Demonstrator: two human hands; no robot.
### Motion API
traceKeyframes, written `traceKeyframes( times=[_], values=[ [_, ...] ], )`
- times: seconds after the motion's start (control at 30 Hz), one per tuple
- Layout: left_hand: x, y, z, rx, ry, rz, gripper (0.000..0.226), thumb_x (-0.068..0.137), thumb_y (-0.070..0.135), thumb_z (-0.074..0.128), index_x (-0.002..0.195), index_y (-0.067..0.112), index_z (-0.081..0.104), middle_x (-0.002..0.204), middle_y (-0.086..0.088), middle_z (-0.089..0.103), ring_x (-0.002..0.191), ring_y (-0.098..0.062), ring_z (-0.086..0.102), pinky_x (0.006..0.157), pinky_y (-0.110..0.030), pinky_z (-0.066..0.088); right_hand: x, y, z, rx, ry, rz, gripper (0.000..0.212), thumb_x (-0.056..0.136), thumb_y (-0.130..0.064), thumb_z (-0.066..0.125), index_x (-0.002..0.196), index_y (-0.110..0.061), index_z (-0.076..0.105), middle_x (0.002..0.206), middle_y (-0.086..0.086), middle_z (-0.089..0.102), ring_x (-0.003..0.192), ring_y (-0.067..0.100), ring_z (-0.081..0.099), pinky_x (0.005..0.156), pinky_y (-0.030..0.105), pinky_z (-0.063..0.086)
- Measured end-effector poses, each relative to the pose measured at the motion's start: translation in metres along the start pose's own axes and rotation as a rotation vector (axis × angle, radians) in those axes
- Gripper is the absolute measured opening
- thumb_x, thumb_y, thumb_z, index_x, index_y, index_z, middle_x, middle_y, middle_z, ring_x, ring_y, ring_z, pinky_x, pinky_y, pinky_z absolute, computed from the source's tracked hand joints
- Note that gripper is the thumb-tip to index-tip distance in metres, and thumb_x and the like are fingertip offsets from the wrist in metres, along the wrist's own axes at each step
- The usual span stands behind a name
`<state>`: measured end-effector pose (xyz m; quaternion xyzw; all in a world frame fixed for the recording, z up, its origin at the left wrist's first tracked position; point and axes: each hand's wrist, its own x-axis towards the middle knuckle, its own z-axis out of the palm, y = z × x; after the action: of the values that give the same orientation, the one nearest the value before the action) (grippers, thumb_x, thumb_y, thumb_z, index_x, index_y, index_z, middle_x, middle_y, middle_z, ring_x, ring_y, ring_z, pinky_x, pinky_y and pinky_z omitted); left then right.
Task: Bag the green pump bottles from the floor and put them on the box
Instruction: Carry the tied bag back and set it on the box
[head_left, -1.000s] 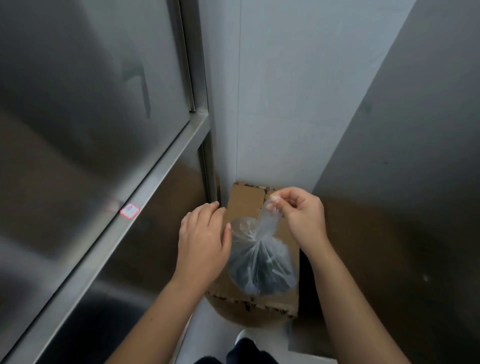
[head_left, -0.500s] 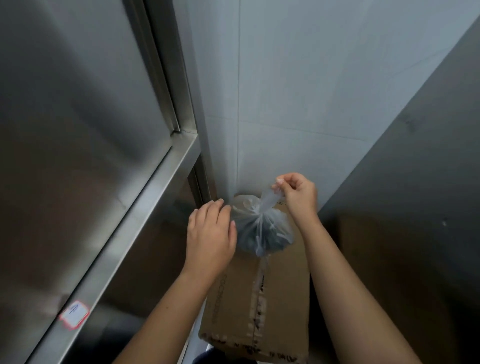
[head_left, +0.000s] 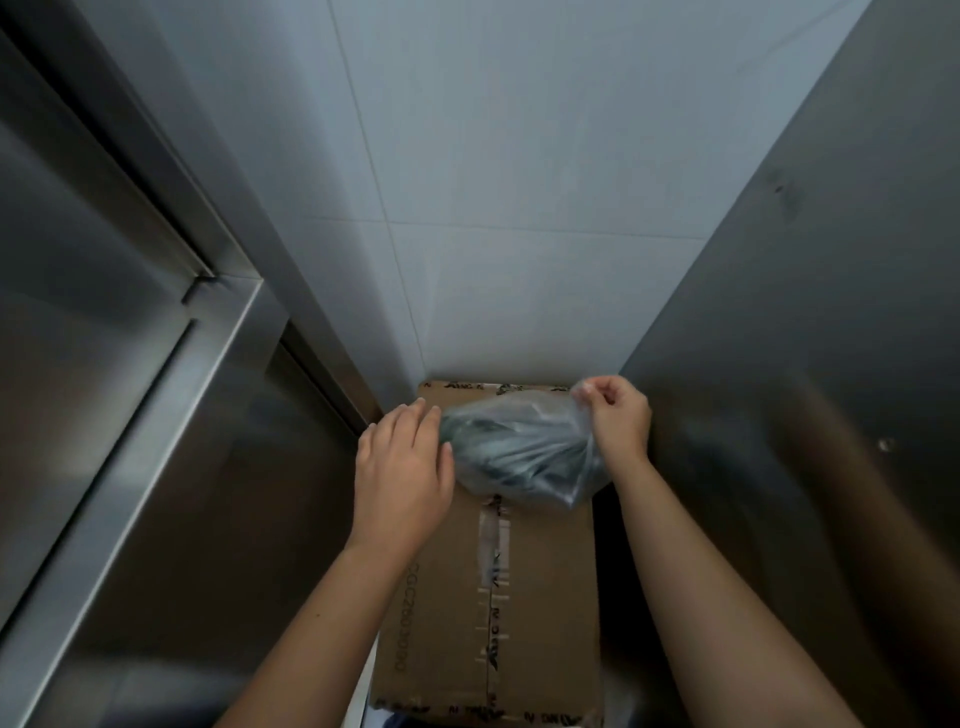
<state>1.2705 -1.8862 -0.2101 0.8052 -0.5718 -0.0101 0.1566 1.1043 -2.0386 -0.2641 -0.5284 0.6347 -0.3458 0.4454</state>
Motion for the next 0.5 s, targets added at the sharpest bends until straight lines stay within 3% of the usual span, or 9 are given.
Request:
traceKeyframes(
  times=[0.37, 0.5],
  values=[
    [0.002, 0.019, 0.028, -0.01, -0.072, 0.023, 0.038, 0.082, 0.023, 0.048, 0.113, 0.005, 0.061, 0.115, -0.014, 0.063, 0.107, -0.031, 0.059, 0.093, -0.046, 0.043, 0.002, 0.049, -0.012, -0.147, -0.056, 0.113, 0.011, 0.086, -0.008, 0.055, 0.086, -0.006, 0.065, 0.085, 0.007, 0.064, 0.082, 0.019, 0.056, 0.072, 0.024, 0.039],
    [-0.001, 0.025, 0.032, -0.029, -0.096, 0.023, 0.042, 0.084, 0.028, 0.04, 0.114, 0.006, 0.06, 0.117, -0.012, 0.063, 0.109, -0.029, 0.057, 0.095, -0.046, 0.042, -0.002, 0.053, -0.011, -0.218, -0.022, 0.073, 0.015, 0.084, -0.007, 0.054, 0.093, -0.005, 0.066, 0.1, 0.015, 0.064, 0.094, 0.028, 0.058, 0.085, 0.034, 0.046]
  ],
)
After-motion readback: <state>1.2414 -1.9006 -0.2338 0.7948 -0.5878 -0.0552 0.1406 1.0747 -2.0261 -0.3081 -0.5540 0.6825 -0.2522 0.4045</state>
